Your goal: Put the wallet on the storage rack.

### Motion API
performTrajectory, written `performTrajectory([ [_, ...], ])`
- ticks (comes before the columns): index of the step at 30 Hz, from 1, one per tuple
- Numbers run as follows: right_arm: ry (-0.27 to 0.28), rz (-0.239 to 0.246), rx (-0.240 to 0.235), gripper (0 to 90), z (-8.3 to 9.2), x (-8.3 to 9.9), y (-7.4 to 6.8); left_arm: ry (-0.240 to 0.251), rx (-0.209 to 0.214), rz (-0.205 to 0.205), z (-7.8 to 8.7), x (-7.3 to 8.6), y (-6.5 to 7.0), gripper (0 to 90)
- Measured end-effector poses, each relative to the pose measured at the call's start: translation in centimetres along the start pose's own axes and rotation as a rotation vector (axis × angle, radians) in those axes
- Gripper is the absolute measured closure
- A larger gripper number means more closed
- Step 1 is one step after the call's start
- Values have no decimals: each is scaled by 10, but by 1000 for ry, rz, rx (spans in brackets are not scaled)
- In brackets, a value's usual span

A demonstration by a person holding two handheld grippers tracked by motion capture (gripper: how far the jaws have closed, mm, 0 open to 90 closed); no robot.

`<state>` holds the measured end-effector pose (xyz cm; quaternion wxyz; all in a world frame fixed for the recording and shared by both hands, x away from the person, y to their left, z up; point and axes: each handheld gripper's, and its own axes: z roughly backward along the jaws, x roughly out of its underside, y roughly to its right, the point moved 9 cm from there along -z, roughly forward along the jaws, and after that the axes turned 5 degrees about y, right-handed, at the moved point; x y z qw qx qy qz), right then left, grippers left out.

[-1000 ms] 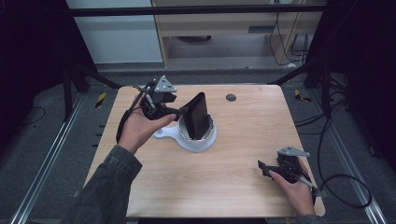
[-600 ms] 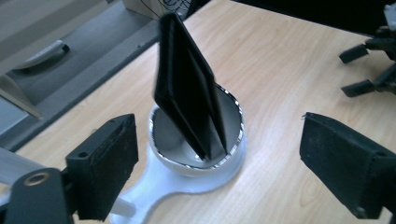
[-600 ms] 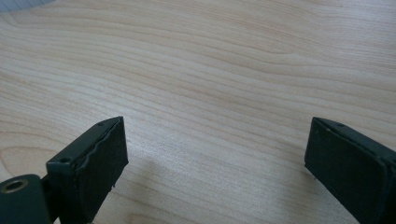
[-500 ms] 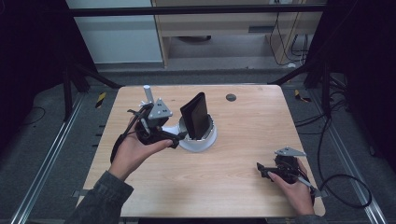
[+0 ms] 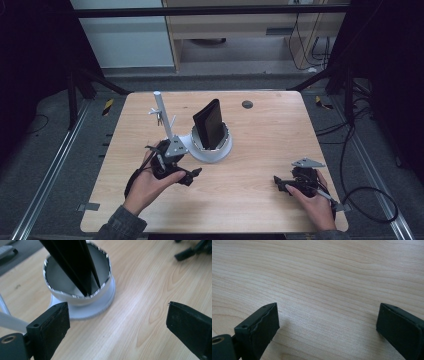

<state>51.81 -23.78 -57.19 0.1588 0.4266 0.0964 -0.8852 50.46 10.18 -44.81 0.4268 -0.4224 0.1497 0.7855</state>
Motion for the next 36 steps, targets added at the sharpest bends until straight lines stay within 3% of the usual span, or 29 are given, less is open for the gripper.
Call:
performTrajectory([
  [5, -3, 6, 1, 33, -1, 1, -2, -26, -1, 25, -10, 30, -1, 51],
  [8, -5, 14, 8, 23, -1, 1, -2, -34, -14, 40, -12, 40, -4, 52],
  [10, -4, 21, 12, 18, -2, 1, -2, -63, -64, 58, -13, 57, -14, 55],
  [12, -3, 26, 16, 15, -2, 2, -2, -67, -75, 65, -13, 62, -18, 55],
  [15, -6, 30, 15, 6, -3, 2, -3, -68, -114, 124, -11, 86, -34, 55],
  [16, -6, 30, 15, 6, -3, 2, -3, -68, -114, 124, -11, 86, -34, 56],
  [18, -7, 34, 17, 6, -3, 2, -3, -71, -144, 138, -11, 99, -44, 56],
  [20, -7, 36, 18, 5, -3, 2, -3, -55, -174, 194, -10, 119, -58, 61],
  [23, -7, 37, 19, 5, -3, 2, -3, -69, -206, 202, -8, 132, -69, 62],
  [24, -7, 38, 19, 4, -3, 2, -3, -78, -222, 223, -5, 142, -76, 63],
  [32, -7, 38, 18, 4, -3, 2, -3, -98, -244, 271, -6, 161, -91, 55],
  [34, -7, 38, 18, 4, -3, 2, -3, -75, -221, 309, -9, 163, -93, 2],
  [36, -7, 38, 18, 4, -3, 2, -3, -69, -216, 304, -10, 164, -96, 0],
])
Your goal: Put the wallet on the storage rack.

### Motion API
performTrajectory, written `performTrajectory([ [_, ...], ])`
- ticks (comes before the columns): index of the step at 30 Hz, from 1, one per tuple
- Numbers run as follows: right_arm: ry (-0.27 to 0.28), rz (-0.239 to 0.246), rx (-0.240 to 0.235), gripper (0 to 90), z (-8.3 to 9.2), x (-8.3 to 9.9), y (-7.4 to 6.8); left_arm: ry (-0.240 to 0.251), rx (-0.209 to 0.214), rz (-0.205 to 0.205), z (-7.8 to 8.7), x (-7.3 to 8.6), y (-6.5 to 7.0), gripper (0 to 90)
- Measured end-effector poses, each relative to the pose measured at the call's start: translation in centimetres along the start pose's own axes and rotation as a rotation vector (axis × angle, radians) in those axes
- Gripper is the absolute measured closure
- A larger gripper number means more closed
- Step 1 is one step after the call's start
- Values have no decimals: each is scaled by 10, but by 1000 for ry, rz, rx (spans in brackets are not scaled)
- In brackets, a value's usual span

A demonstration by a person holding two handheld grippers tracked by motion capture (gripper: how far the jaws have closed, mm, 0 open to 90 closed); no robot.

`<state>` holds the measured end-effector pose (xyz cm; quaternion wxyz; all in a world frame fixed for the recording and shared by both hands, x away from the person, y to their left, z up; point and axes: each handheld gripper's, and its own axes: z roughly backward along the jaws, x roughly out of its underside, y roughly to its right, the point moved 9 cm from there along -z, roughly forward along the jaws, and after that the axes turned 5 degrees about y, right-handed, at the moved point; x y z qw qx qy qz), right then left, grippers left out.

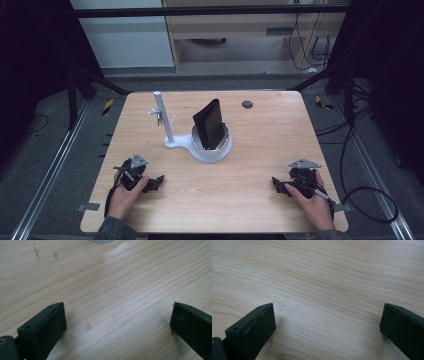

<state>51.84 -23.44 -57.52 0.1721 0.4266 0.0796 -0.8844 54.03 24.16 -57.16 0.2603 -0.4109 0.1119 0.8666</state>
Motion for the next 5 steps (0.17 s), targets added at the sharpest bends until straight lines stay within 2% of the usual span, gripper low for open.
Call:
performTrajectory([
  [5, -4, -11, -5, 4, 0, 0, -1, -1, -2, 2, 0, 0, -1, 0],
])
